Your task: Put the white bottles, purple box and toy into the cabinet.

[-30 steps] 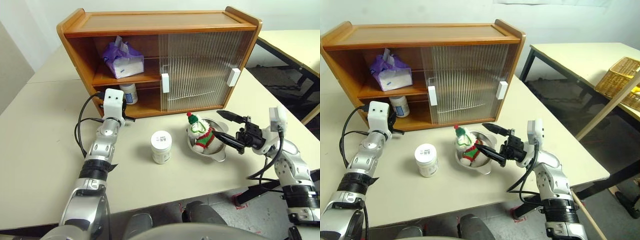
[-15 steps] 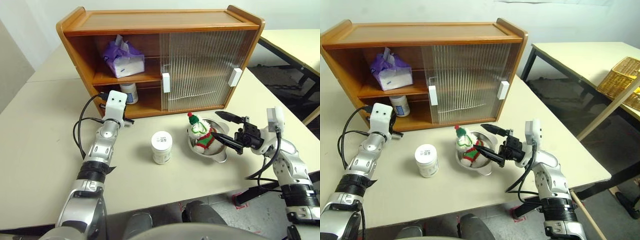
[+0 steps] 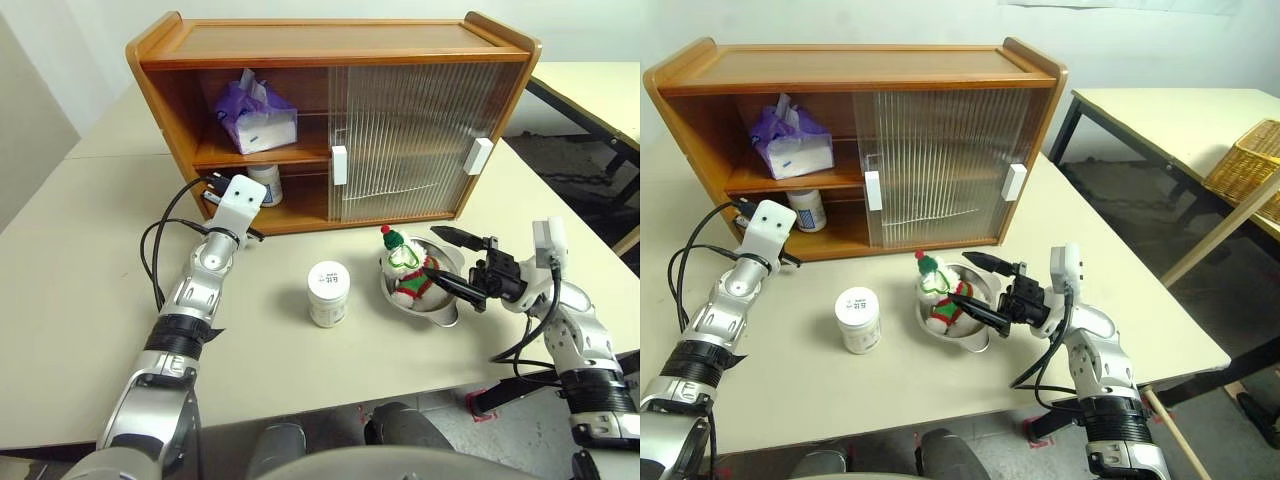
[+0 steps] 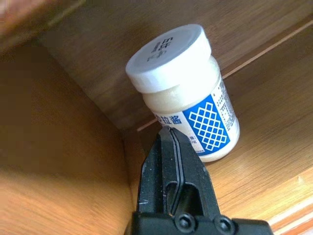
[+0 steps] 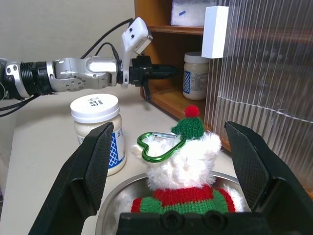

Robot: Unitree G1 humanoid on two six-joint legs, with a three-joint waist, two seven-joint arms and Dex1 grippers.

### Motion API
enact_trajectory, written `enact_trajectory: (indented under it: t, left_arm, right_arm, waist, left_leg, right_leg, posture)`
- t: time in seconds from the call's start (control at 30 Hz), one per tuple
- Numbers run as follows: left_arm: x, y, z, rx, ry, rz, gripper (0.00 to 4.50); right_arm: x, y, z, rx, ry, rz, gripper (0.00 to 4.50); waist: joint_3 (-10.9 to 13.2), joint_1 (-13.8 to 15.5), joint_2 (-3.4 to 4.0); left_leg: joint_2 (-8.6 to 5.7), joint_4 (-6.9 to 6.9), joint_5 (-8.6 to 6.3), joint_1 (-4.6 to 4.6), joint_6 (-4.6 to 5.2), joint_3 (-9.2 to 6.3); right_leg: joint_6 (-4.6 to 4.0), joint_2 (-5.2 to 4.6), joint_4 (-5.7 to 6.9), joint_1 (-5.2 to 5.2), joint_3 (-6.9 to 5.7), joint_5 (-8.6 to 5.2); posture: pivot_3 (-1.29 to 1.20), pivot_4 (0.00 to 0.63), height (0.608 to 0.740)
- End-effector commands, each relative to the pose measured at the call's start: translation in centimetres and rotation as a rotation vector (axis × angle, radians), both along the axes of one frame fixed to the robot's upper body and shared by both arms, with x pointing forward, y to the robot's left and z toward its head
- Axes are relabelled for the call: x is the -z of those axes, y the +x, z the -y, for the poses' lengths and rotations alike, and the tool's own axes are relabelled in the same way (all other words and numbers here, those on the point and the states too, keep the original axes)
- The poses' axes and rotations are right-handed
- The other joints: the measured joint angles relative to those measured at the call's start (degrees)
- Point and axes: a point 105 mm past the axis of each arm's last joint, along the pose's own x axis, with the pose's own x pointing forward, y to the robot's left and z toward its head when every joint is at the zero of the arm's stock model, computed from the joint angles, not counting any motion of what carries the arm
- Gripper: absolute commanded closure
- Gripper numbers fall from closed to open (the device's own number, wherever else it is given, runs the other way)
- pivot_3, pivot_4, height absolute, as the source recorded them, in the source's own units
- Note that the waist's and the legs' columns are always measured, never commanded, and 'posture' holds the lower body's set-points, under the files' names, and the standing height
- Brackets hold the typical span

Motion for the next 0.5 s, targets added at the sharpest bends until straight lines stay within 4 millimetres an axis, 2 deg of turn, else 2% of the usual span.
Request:
enact_trajectory:
  t: [0.03,0.5]
  left_arm:
    - [0.7,0.2,0.3,0.021,0.076,-0.038,4.47]
    - [0.6,2.0,0.2,0.037,0.188,-0.065,4.47]
  right_arm:
    - [0.2,0.0,0.2,0.002,-0.013,0.009,0.00]
    - [0.5,-0.3,0.4,0.015,-0.022,0.011,0.00]
  waist:
    - [0.0,0.0,0.00]
    - [0.0,-0.1,0.00]
  left_leg:
    - [0.00,0.00,0.00,0.00,0.00,0.00]
    - [0.00,0.01,-0.01,-0.01,0.02,-0.01]
  right_leg:
    - [0.00,0.00,0.00,0.00,0.00,0.00]
    - [0.03,-0.01,-0.01,0.00,0.00,0.00]
  posture:
    - [-0.14,0.000,0.740]
    - [-0.16,0.000,0.740]
